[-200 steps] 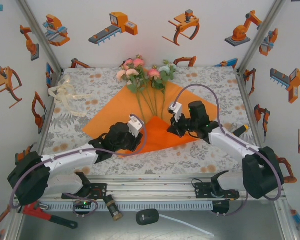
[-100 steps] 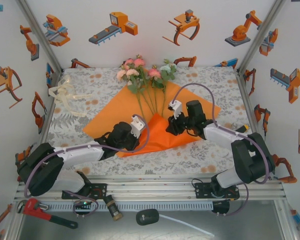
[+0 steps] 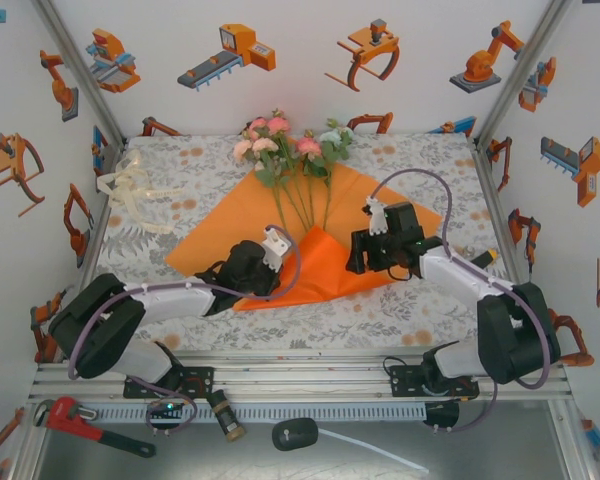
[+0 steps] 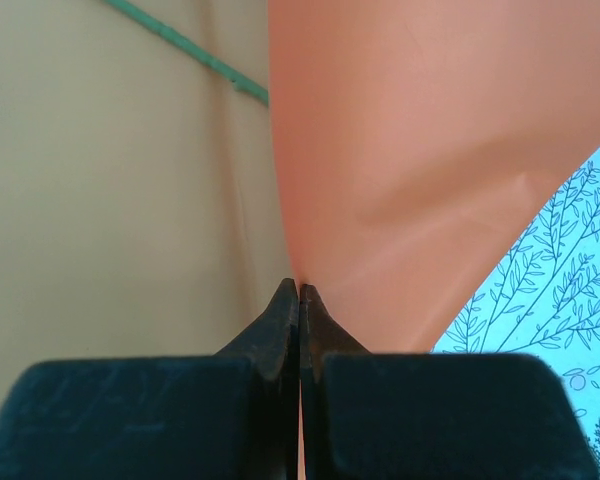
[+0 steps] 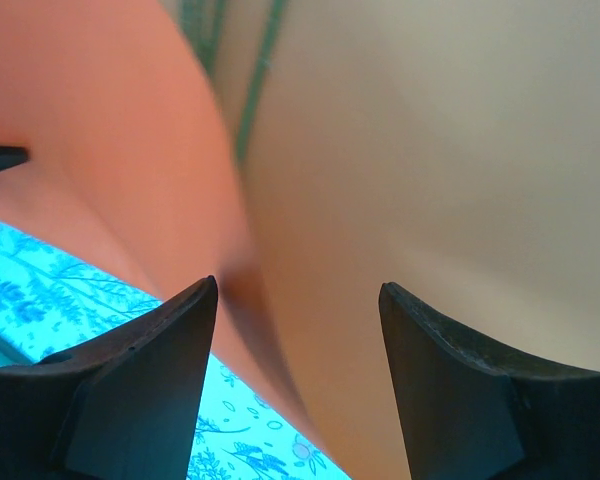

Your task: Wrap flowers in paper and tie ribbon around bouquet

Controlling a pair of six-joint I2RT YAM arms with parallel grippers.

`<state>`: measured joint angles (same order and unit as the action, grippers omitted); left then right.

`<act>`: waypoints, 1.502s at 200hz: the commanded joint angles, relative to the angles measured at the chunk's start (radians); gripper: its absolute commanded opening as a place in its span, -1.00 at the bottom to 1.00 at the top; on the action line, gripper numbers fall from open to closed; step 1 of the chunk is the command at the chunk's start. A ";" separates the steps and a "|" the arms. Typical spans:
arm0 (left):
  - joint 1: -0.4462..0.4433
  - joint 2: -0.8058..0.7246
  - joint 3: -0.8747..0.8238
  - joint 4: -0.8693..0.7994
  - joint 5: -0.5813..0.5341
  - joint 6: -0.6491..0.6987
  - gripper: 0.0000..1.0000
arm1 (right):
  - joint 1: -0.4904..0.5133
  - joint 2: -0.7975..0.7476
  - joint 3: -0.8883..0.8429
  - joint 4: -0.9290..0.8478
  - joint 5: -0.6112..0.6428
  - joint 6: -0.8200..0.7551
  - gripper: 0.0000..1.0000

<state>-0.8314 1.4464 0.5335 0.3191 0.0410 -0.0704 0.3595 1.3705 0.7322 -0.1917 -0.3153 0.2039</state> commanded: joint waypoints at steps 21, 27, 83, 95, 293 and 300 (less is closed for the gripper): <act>0.005 0.027 0.028 0.046 0.020 -0.022 -0.94 | 0.009 -0.110 0.124 -0.242 0.305 0.137 0.20; 0.005 0.025 0.028 0.045 0.013 -0.022 -0.94 | 0.027 -0.141 0.143 -0.251 0.305 0.135 0.20; 0.008 0.040 0.019 0.061 -0.009 -0.032 -0.94 | 0.365 -0.175 0.049 -0.025 0.183 0.280 0.01; 0.008 0.045 0.018 0.062 -0.016 -0.034 -0.94 | 0.386 -0.131 -0.003 0.055 0.170 0.331 -0.04; -0.113 -0.282 0.042 -0.297 -0.206 -0.087 -0.23 | 0.394 0.131 -0.037 0.146 0.173 0.259 0.00; -0.126 -0.298 0.060 -0.330 -0.222 -0.093 -0.22 | 0.393 0.131 -0.037 0.144 0.178 0.259 0.01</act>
<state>-0.9108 1.2121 0.5056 0.1715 -0.0631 -0.1413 0.7479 1.4803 0.6769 -0.0391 -0.1574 0.4778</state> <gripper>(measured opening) 0.383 0.497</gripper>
